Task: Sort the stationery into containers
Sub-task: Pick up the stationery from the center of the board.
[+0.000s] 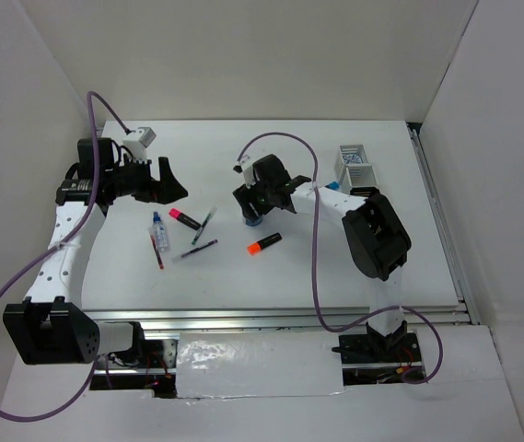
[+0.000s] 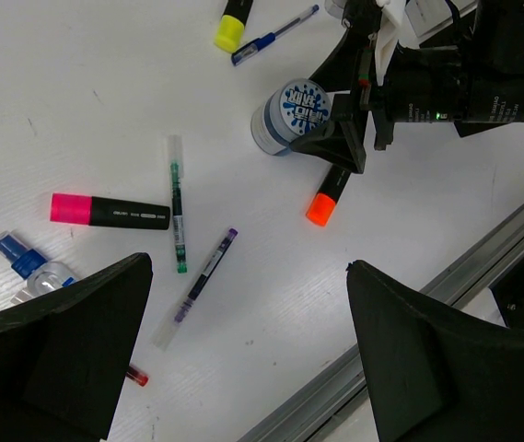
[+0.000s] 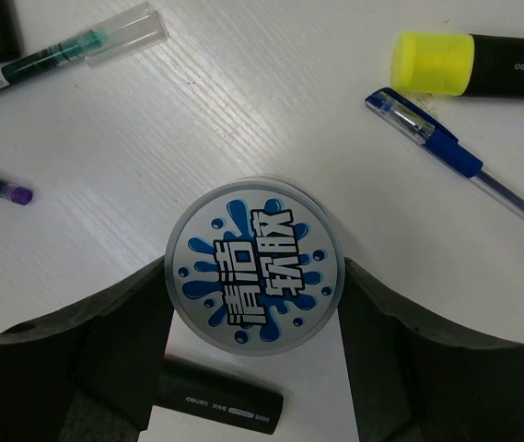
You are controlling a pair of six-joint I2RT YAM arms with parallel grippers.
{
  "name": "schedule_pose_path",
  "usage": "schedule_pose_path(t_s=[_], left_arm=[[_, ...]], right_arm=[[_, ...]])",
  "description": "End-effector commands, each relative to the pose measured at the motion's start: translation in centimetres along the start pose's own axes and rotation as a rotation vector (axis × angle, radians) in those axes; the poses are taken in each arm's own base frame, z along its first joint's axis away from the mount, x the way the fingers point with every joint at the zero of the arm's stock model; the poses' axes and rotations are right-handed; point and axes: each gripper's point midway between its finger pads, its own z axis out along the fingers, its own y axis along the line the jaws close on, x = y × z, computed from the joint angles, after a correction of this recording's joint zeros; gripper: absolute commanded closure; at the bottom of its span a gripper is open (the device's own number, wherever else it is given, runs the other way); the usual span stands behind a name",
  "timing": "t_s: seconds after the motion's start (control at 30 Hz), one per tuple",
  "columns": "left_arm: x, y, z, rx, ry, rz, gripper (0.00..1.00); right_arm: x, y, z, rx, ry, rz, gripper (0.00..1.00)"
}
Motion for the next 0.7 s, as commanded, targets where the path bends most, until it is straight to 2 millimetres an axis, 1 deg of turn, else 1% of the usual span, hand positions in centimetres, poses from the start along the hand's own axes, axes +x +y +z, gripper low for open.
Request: schedule_pose_path(t_s=[0.0, 0.07, 0.17, 0.2, 0.27, 0.3, 0.33, 0.37, 0.43, 0.47, 0.5, 0.53, 0.57, 0.6, 0.63, 0.67], left_arm=[[-1.6, -0.7, -0.4, 0.025, -0.050, 0.037, 0.01], [-1.6, -0.7, -0.4, 0.025, -0.050, 0.042, 0.01], [-1.7, -0.8, -0.5, 0.026, -0.053, 0.047, 0.01], [-1.7, -0.8, -0.4, 0.028, -0.051, 0.046, 0.01], [-1.9, -0.7, -0.5, 0.023, -0.055, 0.053, 0.01], [-2.1, -0.6, -0.5, 0.017, -0.054, 0.056, 0.01], [-2.3, -0.5, -0.5, 0.012, -0.057, 0.063, 0.01], [-2.6, -0.4, -0.4, 0.009, -0.059, 0.066, 0.01], [-2.7, -0.3, -0.3, 0.003, -0.055, 0.071, 0.01], [-2.6, -0.3, 0.1, 0.009, -0.042, 0.077, 0.02], [-2.5, -0.4, 0.3, 0.011, -0.034, 0.081, 0.02], [-2.3, -0.5, 0.6, 0.014, -0.023, 0.092, 0.03], [-2.0, -0.4, 0.8, 0.016, -0.010, 0.089, 0.03], [-1.9, -0.6, 1.0, 0.018, -0.006, 0.096, 0.03], [-1.8, -0.5, 1.2, 0.013, -0.001, 0.101, 0.03], [-1.9, -0.4, 1.2, 0.010, -0.004, 0.107, 0.03]], right_arm=[[-3.0, 0.3, -1.1, 0.009, -0.073, -0.029, 0.31], [-3.3, 0.4, -1.4, 0.008, -0.080, -0.024, 0.38], [-4.1, 0.5, -2.4, 0.006, -0.092, -0.027, 0.44], [-4.8, 0.3, -3.3, 0.012, -0.111, -0.032, 0.45], [-5.4, 0.0, -4.3, 0.023, -0.128, -0.041, 0.48], [-6.4, -0.3, -5.5, 0.029, -0.157, -0.038, 0.49], [-6.8, -0.6, -6.2, 0.030, -0.167, -0.038, 0.49], [-7.3, -1.6, -7.0, 0.046, -0.182, -0.037, 0.50], [-8.7, -3.0, -8.8, 0.075, -0.218, -0.038, 0.50], [-8.9, -4.8, -9.7, 0.103, -0.226, -0.022, 0.52], [-9.5, -5.6, -10.6, 0.119, -0.242, -0.022, 0.52], [-10.6, -7.0, -11.7, 0.143, -0.269, -0.013, 0.53], [-10.5, -9.1, -12.6, 0.178, -0.270, 0.009, 0.53], [-11.5, -10.4, -13.9, 0.204, -0.297, 0.008, 0.53], [-11.6, -11.7, -14.6, 0.228, -0.302, 0.017, 0.53], [-11.4, -14.0, -15.7, 0.265, -0.308, 0.038, 0.53]])
